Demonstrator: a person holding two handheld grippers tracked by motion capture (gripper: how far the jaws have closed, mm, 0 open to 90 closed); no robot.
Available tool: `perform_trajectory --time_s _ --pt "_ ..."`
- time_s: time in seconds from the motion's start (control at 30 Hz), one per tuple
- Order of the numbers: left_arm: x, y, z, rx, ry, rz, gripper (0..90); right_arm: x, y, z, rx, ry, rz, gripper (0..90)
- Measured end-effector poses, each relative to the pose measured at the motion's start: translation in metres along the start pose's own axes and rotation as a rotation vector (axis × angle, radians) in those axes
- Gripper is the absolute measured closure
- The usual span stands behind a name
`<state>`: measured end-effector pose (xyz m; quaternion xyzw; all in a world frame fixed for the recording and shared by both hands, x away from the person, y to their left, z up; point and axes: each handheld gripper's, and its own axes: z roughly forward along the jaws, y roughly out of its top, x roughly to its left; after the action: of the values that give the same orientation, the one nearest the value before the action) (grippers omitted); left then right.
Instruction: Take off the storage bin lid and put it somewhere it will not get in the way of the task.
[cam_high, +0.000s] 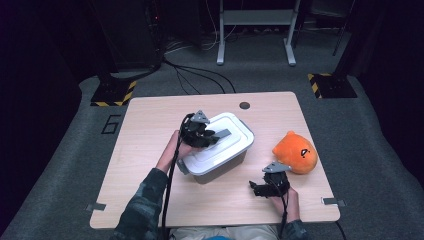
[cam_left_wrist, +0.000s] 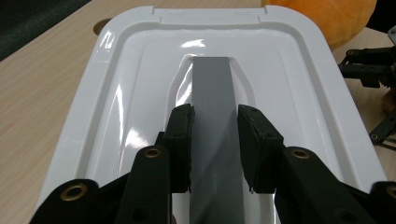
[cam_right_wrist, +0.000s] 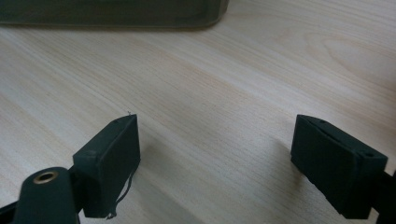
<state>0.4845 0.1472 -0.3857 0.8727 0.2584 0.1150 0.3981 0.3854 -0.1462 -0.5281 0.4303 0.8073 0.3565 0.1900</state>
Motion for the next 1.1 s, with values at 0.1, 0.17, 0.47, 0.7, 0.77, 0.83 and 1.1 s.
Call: perform_trajectory --time_s 0.1,0.17,0.47,0.7,0.77,0.83,1.1 --pt "0.000 0.001 -0.003 -0.005 0.006 -0.006 66.7 0.000 0.000 0.000 0.001 0.000 0.005 14.7" --pt "0.001 0.002 -0.008 -0.018 0.014 -0.011 66.7 0.000 0.000 0.000 -0.002 0.002 0.008 14.5" --pt "0.006 0.004 -0.022 -0.035 0.038 -0.025 66.6 0.000 0.000 0.001 -0.002 0.000 -0.004 13.7" --pt "0.011 0.003 -0.033 -0.041 0.067 -0.044 66.6 0.000 0.000 0.001 0.000 0.000 -0.004 13.8" --pt "0.012 0.003 -0.034 -0.044 0.070 -0.046 66.6 0.000 0.000 0.001 0.000 0.000 -0.004 13.8" --pt "0.014 0.002 -0.037 -0.042 0.079 -0.050 66.7 0.000 0.000 0.001 -0.001 0.000 -0.004 13.8" --pt "0.023 -0.005 -0.050 -0.043 0.112 -0.075 66.7 0.000 0.000 0.001 0.000 -0.001 -0.005 13.9"
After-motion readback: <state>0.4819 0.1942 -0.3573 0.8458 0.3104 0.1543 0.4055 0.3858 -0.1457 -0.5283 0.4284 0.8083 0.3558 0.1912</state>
